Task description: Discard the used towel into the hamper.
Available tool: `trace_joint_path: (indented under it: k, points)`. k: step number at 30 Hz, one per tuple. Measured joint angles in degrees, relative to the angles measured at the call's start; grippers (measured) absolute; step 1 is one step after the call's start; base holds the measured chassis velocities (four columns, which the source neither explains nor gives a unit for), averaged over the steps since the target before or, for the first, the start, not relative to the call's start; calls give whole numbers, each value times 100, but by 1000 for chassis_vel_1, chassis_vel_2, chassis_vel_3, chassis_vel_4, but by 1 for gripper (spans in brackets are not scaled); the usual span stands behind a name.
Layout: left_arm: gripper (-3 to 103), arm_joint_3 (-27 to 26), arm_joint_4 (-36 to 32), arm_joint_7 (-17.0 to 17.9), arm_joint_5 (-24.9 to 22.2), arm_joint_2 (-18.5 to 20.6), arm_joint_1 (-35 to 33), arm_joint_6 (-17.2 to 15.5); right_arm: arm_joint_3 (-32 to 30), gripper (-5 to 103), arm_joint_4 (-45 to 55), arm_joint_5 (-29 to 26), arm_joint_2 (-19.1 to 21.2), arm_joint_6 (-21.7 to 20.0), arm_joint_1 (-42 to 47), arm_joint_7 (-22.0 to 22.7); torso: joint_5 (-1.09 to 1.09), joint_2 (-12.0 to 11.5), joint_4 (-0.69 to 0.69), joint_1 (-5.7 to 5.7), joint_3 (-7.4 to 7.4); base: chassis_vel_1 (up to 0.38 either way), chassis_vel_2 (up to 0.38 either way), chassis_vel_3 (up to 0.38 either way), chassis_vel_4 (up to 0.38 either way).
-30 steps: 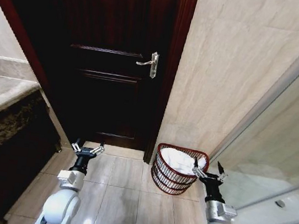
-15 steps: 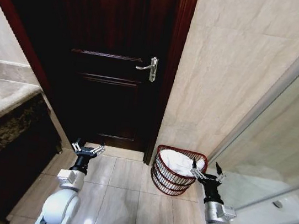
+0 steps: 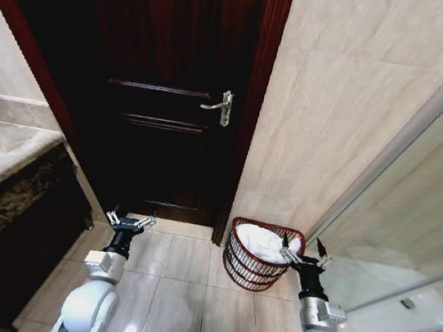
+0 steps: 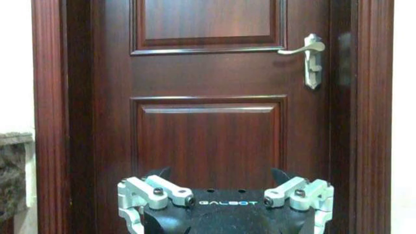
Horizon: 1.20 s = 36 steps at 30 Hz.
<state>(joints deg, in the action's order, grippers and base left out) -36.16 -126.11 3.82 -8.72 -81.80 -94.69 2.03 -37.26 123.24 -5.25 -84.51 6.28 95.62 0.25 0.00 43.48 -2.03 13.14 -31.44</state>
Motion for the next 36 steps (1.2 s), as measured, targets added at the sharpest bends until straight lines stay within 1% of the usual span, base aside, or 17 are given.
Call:
trace_joint_path:
  k: [2, 8, 14, 22, 24, 27, 28, 32, 35, 36]
  points:
    - [100, -2, 0, 5, 1, -5, 0, -1, 4, 100, -1, 3, -2, -10, -11, 5, 0, 28, 0, 13, -14, 0, 0, 0, 0]
    - [100, -4, -50, 7, 5, -14, 35, -49, -4, 100, 29, -14, 30, -65, -69, 6, 0, 222, 1, 94, -128, 0, 0, 0, 0]
    - [100, 7, -56, 2, 23, -21, 39, -62, -3, 100, 31, -26, 81, -95, -122, 6, 0, 346, 1, 147, -199, 0, 0, 0, 0]
    - [100, 18, -36, 2, 38, -48, 60, -73, 87, 100, 33, -20, 44, -112, -157, 4, 0, 583, 1, 253, -331, 0, 0, 0, 0]
    - [100, 18, -36, 2, 37, -47, 64, -76, 93, 100, 33, -20, 42, -112, -159, 4, 0, 601, 1, 261, -342, 0, 0, 0, 0]
    - [100, 31, -24, 0, 26, -32, 95, -121, 125, 100, 32, -4, 34, -131, -186, 5, 0, 713, 1, 308, -405, 0, 0, 0, 0]
    - [100, 31, -24, 0, 26, -32, 95, -121, 125, 100, 32, -4, 34, -131, -186, 5, 0, 713, 1, 308, -405, 0, 0, 0, 0]
    - [100, 54, -3, -1, 18, -31, 109, -130, 118, 100, 78, 0, 46, -185, -194, 6, 0, 800, 1, 348, -455, 0, 0, 0, 0]
    - [100, 67, 28, -12, 12, -32, 111, -131, 85, 100, 119, -10, 67, -245, -220, 9, 0, 912, 1, 396, -517, 0, 0, 0, 0]
    - [100, 67, 28, -12, 12, -32, 111, -131, 85, 100, 119, -10, 67, -245, -220, 9, 0, 912, 1, 396, -517, 0, 0, 0, 0]
